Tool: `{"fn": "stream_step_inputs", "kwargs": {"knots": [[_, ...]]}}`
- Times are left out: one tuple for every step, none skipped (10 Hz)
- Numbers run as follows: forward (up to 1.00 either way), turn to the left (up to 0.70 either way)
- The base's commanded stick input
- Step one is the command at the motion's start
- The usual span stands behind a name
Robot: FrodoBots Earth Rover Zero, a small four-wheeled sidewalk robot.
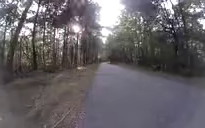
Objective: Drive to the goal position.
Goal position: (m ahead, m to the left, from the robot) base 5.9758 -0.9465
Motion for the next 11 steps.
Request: {"fn": "stream_step_inputs", "kwargs": {"knots": [[0.70, 0.26], [0.70, 0.16], [0.70, 0.03], [0.70, 0.00], [0.70, 0.00], [0.70, 0.00], [0.70, 0.00], [0.70, 0.00], [0.70, 0.00], [0.70, 0.00], [0.70, 0.00]]}}
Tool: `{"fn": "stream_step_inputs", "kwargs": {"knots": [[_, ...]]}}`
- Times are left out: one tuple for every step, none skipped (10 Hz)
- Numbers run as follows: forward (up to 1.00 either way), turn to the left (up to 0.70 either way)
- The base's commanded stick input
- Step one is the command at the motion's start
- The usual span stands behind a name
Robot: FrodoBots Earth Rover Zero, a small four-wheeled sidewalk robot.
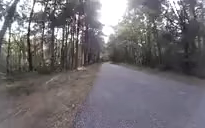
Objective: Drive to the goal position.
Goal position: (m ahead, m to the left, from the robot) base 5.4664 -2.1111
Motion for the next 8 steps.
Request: {"fn": "stream_step_inputs", "kwargs": {"knots": [[0.70, 0.00], [0.70, 0.00], [0.70, 0.00], [0.70, 0.00], [0.70, 0.00], [0.70, 0.00], [0.70, 0.00], [0.70, 0.00]]}}
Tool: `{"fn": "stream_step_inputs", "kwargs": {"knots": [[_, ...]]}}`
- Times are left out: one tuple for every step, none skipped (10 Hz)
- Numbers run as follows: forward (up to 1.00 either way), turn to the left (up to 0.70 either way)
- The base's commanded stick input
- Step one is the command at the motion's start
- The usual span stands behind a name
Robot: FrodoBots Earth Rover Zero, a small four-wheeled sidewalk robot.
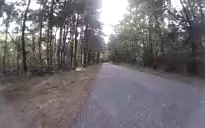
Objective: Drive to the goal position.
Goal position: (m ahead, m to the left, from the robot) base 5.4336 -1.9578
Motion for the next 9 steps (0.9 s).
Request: {"fn": "stream_step_inputs", "kwargs": {"knots": [[0.70, 0.00], [0.70, 0.00], [0.70, -0.20], [0.70, -0.34], [0.70, -0.20], [0.70, -0.03], [0.70, 0.00], [0.70, 0.00], [0.70, 0.00]]}}
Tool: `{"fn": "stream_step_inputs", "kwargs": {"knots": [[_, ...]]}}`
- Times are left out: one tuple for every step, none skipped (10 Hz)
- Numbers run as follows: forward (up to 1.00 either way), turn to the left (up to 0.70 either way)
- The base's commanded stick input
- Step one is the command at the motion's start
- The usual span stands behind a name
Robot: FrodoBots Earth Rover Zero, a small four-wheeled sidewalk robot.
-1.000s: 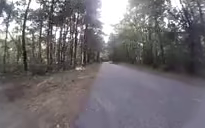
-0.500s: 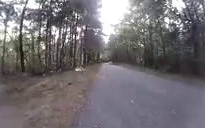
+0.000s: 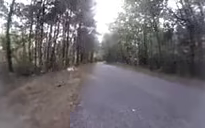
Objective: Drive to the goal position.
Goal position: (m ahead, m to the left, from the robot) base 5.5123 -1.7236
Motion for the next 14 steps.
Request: {"fn": "stream_step_inputs", "kwargs": {"knots": [[0.70, 0.00], [0.70, 0.00], [0.70, 0.00], [0.70, 0.00], [0.70, 0.00], [0.70, 0.00], [0.70, 0.00], [0.70, 0.00], [0.70, 0.00], [0.70, 0.01], [0.70, 0.06], [0.70, 0.16], [0.70, 0.24], [0.70, 0.02]]}}
